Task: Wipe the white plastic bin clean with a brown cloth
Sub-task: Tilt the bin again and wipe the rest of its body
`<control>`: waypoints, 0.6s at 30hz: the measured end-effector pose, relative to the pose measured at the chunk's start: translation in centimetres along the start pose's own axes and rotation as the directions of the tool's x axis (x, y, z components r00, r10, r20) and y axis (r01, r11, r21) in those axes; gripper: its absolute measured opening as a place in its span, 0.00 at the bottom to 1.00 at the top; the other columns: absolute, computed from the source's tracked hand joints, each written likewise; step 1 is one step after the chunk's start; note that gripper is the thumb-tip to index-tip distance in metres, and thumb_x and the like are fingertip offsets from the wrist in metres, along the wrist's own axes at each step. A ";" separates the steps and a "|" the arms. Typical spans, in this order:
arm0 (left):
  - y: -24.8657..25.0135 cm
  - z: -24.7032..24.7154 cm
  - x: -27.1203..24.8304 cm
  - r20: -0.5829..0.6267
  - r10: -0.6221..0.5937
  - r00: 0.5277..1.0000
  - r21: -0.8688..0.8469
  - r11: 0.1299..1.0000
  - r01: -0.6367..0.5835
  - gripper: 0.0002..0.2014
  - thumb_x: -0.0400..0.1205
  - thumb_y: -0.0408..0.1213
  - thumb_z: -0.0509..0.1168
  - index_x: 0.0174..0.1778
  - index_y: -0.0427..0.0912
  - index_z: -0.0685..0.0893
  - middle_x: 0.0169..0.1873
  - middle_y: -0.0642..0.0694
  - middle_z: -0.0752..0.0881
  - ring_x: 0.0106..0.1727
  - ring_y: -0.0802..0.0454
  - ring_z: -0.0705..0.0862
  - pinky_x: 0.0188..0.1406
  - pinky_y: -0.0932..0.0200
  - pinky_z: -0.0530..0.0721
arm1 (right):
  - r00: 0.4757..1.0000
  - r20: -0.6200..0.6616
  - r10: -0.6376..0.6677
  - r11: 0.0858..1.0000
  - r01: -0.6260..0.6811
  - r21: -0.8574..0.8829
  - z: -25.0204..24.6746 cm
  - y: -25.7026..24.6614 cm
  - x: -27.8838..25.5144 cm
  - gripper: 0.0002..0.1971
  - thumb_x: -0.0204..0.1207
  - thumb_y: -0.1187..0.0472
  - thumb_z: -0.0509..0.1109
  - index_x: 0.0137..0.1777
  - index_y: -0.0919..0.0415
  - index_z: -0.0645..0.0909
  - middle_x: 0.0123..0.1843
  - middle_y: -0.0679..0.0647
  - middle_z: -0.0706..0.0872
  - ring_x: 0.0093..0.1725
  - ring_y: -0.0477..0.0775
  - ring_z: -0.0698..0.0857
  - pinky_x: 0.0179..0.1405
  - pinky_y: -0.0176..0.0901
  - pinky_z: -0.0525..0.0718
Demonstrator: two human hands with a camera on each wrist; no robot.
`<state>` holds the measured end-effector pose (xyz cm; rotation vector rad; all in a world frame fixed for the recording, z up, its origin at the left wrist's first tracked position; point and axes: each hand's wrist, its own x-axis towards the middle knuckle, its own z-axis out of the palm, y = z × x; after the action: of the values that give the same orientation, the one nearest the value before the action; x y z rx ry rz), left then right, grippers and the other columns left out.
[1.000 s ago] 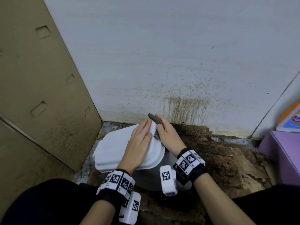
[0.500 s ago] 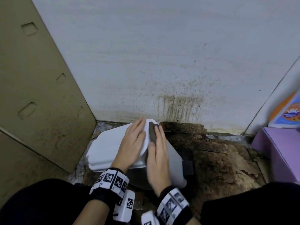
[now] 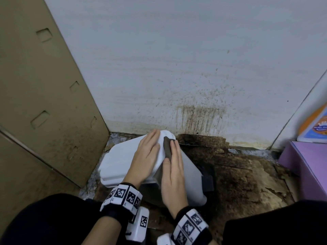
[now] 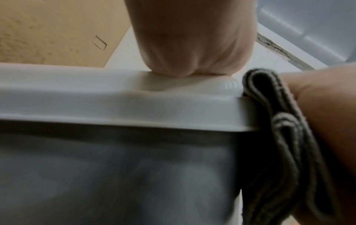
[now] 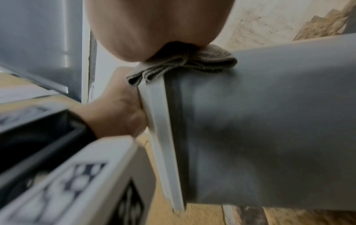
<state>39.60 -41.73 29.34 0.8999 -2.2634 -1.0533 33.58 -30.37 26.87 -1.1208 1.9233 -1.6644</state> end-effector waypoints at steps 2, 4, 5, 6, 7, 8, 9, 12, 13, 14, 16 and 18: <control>0.2 0.2 -0.1 0.010 0.008 1.000 0.005 1.000 -0.009 0.23 0.94 0.37 0.53 0.88 0.50 0.66 0.87 0.57 0.63 0.87 0.65 0.58 0.82 0.75 0.52 | 1.000 0.023 0.020 1.000 -0.021 0.016 -0.7 0.1 1.0 0.26 0.93 0.60 0.50 0.89 0.46 0.55 0.90 0.35 0.52 0.87 0.31 0.49 0.87 0.33 0.48; 0.5 0.6 -0.1 0.025 0.006 1.000 0.011 1.000 -0.006 0.24 0.94 0.38 0.53 0.88 0.50 0.64 0.88 0.56 0.62 0.87 0.64 0.57 0.86 0.66 0.53 | 0.997 0.057 0.057 0.997 -0.060 0.047 -1.3 0.2 1.7 0.25 0.93 0.59 0.50 0.88 0.42 0.55 0.89 0.34 0.51 0.86 0.29 0.49 0.86 0.30 0.49; 0.7 0.8 -0.1 0.029 0.002 1.000 0.016 1.000 -0.002 0.24 0.94 0.39 0.52 0.88 0.50 0.64 0.88 0.56 0.62 0.88 0.63 0.56 0.87 0.63 0.53 | 0.995 0.070 0.076 0.995 -0.080 0.063 -1.6 0.3 2.1 0.25 0.93 0.59 0.50 0.87 0.40 0.54 0.89 0.34 0.51 0.86 0.28 0.49 0.86 0.30 0.49; 0.9 1.0 -0.1 0.031 -0.001 1.000 0.022 1.000 0.000 0.24 0.94 0.39 0.52 0.89 0.49 0.63 0.88 0.55 0.61 0.88 0.62 0.56 0.88 0.61 0.53 | 0.993 0.078 0.090 0.993 -0.095 0.072 -1.9 0.4 2.3 0.25 0.93 0.59 0.49 0.87 0.40 0.54 0.89 0.33 0.51 0.85 0.27 0.50 0.86 0.31 0.50; 1.1 1.3 0.0 0.033 -0.002 0.999 0.029 1.000 0.001 0.24 0.94 0.39 0.52 0.89 0.49 0.63 0.88 0.55 0.61 0.88 0.61 0.55 0.88 0.59 0.53 | 0.992 0.080 0.100 0.992 -0.106 0.073 -2.2 0.5 2.6 0.25 0.93 0.59 0.49 0.88 0.41 0.53 0.89 0.33 0.51 0.85 0.28 0.50 0.87 0.34 0.50; 1.3 1.5 0.0 0.038 -0.002 0.999 0.037 0.999 0.000 0.24 0.94 0.39 0.52 0.89 0.49 0.62 0.89 0.55 0.60 0.89 0.61 0.55 0.89 0.58 0.53 | 0.991 0.079 0.108 0.991 -0.114 0.071 -2.5 0.7 2.9 0.26 0.93 0.59 0.49 0.88 0.43 0.53 0.89 0.34 0.51 0.86 0.28 0.50 0.88 0.37 0.51; 1.5 1.7 0.1 0.043 -0.001 0.999 0.044 0.999 -0.001 0.24 0.94 0.39 0.51 0.89 0.49 0.62 0.89 0.55 0.60 0.89 0.61 0.54 0.88 0.60 0.52 | 0.990 0.078 0.115 0.990 -0.121 0.067 -2.7 0.8 3.2 0.26 0.93 0.59 0.49 0.89 0.45 0.53 0.89 0.35 0.52 0.86 0.30 0.51 0.89 0.40 0.51; 2.2 2.5 0.3 0.048 0.002 0.999 0.070 0.998 -0.005 0.25 0.94 0.40 0.51 0.89 0.49 0.61 0.89 0.55 0.59 0.88 0.62 0.53 0.83 0.71 0.48 | 0.987 0.081 0.140 0.988 -0.144 0.048 -3.7 1.0 3.8 0.26 0.93 0.59 0.49 0.89 0.47 0.52 0.90 0.38 0.52 0.87 0.32 0.51 0.89 0.43 0.51; 2.4 2.8 0.3 0.049 0.005 0.999 0.078 0.997 -0.009 0.25 0.94 0.40 0.51 0.89 0.49 0.60 0.89 0.55 0.58 0.88 0.61 0.53 0.82 0.72 0.47 | 0.985 0.086 0.148 0.987 -0.152 0.044 -4.1 1.0 3.9 0.26 0.93 0.59 0.49 0.89 0.47 0.52 0.90 0.38 0.52 0.87 0.32 0.52 0.89 0.42 0.51; 2.5 3.0 0.4 0.053 0.005 0.999 0.080 0.997 -0.010 0.25 0.94 0.40 0.51 0.89 0.49 0.60 0.89 0.55 0.59 0.88 0.61 0.53 0.82 0.72 0.47 | 0.984 0.091 0.156 0.986 -0.160 0.041 -4.5 1.0 4.0 0.26 0.93 0.59 0.49 0.89 0.48 0.52 0.90 0.38 0.52 0.87 0.32 0.52 0.89 0.42 0.51; 2.8 3.5 0.4 0.059 -0.003 0.998 0.058 0.998 0.000 0.25 0.94 0.39 0.51 0.89 0.49 0.61 0.88 0.55 0.59 0.88 0.61 0.53 0.82 0.70 0.48 | 0.982 0.095 0.163 0.985 -0.166 0.033 -5.1 1.0 4.1 0.26 0.93 0.59 0.49 0.90 0.48 0.52 0.90 0.39 0.52 0.87 0.33 0.52 0.89 0.40 0.51; 3.2 3.8 0.4 0.056 -0.014 0.998 0.020 1.000 0.013 0.25 0.94 0.38 0.53 0.89 0.49 0.63 0.87 0.58 0.61 0.88 0.63 0.54 0.83 0.68 0.49 | 0.984 0.085 0.159 0.986 -0.162 0.027 -5.6 1.1 4.1 0.26 0.93 0.59 0.49 0.90 0.49 0.53 0.90 0.39 0.53 0.87 0.34 0.53 0.89 0.40 0.52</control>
<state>35.67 -38.66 29.68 0.9054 -2.3200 -1.0767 26.65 -29.75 28.07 -0.9782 1.8735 -1.5350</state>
